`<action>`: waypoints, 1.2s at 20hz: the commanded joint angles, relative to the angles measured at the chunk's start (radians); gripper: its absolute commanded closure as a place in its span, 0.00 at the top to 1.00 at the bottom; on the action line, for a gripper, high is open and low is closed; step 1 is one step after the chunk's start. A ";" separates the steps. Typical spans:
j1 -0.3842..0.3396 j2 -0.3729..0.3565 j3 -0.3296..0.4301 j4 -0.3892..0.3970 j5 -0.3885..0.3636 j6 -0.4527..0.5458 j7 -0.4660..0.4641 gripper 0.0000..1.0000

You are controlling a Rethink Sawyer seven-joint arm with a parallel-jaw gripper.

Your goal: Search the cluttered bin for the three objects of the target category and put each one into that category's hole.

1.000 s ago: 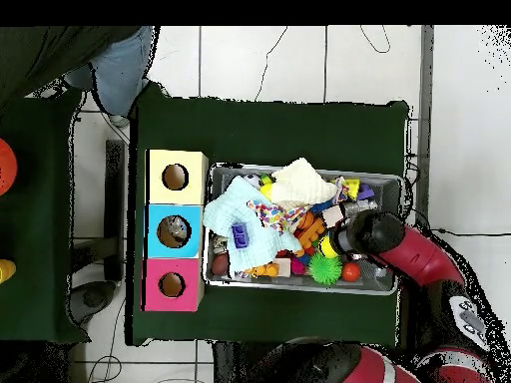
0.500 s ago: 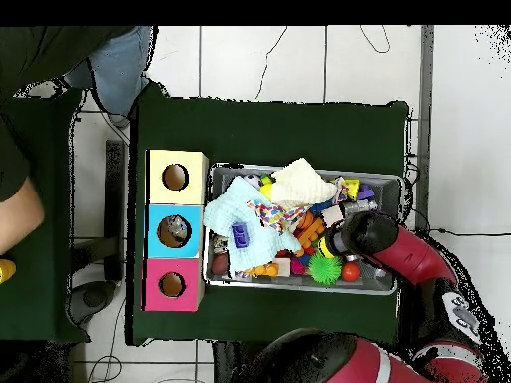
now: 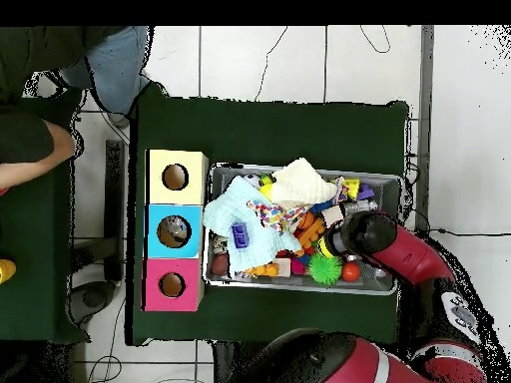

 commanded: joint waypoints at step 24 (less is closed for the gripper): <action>-0.021 0.104 0.130 0.015 0.035 -0.167 0.093 1.00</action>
